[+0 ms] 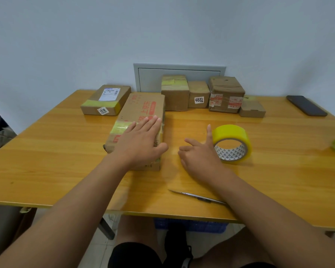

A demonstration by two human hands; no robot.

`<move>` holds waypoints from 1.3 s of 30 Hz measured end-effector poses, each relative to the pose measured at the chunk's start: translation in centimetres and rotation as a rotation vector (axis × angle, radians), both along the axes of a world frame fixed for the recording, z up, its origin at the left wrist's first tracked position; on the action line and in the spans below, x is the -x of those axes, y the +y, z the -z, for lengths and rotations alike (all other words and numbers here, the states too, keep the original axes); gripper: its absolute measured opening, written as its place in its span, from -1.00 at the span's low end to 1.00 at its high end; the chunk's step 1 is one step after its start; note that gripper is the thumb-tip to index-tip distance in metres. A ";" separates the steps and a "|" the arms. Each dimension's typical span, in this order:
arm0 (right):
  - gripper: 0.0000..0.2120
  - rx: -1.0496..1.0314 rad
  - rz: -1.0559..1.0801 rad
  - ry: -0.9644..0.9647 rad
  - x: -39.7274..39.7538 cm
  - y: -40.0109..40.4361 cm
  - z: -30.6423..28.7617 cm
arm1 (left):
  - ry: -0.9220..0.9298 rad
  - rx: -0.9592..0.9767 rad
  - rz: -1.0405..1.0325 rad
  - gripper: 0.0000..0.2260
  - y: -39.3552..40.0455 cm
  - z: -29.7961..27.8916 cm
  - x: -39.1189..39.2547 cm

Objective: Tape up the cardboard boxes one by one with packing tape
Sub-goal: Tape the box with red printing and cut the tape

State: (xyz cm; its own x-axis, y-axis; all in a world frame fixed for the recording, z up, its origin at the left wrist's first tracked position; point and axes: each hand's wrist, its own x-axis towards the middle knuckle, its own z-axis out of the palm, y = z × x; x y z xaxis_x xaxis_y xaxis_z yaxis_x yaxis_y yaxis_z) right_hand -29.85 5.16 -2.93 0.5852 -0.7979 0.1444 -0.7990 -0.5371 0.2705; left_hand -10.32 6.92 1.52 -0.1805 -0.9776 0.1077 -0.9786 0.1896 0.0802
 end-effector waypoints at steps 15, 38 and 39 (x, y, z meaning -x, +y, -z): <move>-0.55 -0.243 -0.038 0.021 -0.1 1.1 -0.9 | 0.011 0.005 -0.003 -0.35 0.1 0.0 0.1; -0.43 -0.629 -0.075 -0.874 -3.7 -0.3 -2.2 | -0.035 -0.035 0.046 -0.10 -0.1 0.0 -0.4; -0.43 -0.636 -0.075 -0.895 -3.7 -0.3 -2.1 | -0.037 -0.034 0.046 -0.10 -0.1 0.0 -0.4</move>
State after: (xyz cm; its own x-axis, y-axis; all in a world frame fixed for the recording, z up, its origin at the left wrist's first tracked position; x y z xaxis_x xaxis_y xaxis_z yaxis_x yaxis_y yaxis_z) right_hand -26.14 4.90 -0.86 0.5241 -0.8438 0.1155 -0.5276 -0.4281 -0.7337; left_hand -9.92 6.84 1.52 -0.2282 -0.9713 0.0674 -0.9714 0.2318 0.0509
